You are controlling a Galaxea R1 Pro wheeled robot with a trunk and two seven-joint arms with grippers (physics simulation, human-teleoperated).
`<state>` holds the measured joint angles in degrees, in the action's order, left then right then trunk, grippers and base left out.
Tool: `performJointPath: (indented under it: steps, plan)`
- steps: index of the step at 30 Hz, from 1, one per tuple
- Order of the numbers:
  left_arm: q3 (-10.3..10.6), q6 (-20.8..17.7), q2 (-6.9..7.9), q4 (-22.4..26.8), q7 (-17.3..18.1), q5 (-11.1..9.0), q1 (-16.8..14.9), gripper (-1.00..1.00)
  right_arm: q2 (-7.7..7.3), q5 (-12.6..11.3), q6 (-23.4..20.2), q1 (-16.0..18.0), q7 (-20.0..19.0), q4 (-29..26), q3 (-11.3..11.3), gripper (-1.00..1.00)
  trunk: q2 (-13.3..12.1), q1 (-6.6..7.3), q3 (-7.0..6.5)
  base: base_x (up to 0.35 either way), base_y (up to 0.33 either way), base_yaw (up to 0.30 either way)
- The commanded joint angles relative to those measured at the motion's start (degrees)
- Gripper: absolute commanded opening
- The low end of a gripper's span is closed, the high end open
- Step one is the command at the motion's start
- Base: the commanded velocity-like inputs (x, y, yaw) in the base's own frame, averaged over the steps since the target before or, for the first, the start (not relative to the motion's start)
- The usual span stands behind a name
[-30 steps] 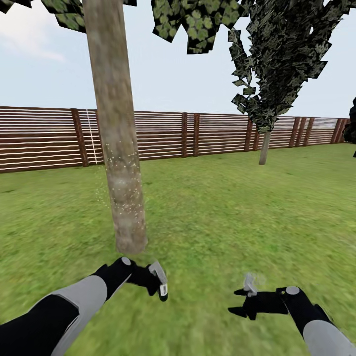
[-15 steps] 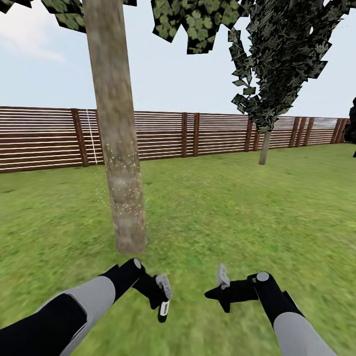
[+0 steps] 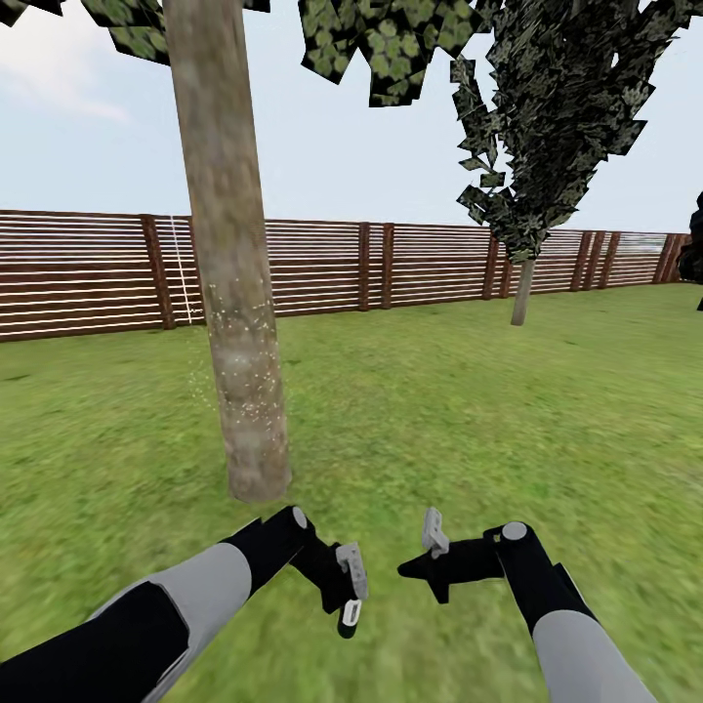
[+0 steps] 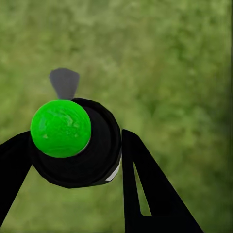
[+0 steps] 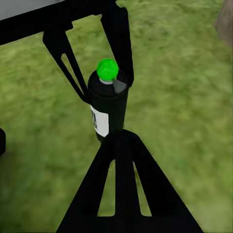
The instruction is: In the garden, pick up the pesticide atomizer on the floor and spray pesticide onto both trees until each tree trunk is fully covered.
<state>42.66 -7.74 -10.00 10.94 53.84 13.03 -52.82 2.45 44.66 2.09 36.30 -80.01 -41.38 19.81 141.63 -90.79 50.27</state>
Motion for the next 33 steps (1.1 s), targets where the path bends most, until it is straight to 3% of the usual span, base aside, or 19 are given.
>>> performJointPath:
  steps: [1, 12, 22, 29, 33]
  plan:
    - [-0.03, 0.0, 0.0, 0.02, 0.02, -0.02, 0.0, -1.0, 0.01, 0.0, -0.17, 0.0, -0.21, -0.05, -0.02, -1.0, 0.0, 0.0, 0.0, 0.0, 0.0, 0.0]
    - [0.14, 0.0, 0.0, 2.08, 0.27, -0.1, 0.0, -1.0, 0.1, -0.01, -0.42, 0.0, -0.45, -3.4, -0.12, -1.0, 0.0, 0.0, 0.0, 0.0, 0.0, 0.0]
    - [0.23, -0.04, 0.0, 6.55, 3.72, -0.16, 0.0, -1.0, 0.22, -0.17, -0.5, 0.02, -0.42, -3.53, -0.35, -1.0, 0.0, 0.0, 0.0, 0.0, 0.0, 0.0]
    - [0.23, 0.0, 0.0, 7.42, 3.23, -0.19, 0.0, -1.0, 1.64, -0.24, -0.96, 0.1, -0.41, -3.53, -0.38, -1.0, 0.0, 0.0, 0.0, 0.0, 0.0, 0.0]
    - [0.23, 0.0, 0.0, 7.43, 3.2, -0.19, 0.0, -1.0, 1.76, -2.23, -1.28, 0.16, -0.41, -3.7, -0.42, -1.0, 0.0, 0.0, 0.0, 0.0, 0.0, 0.0]
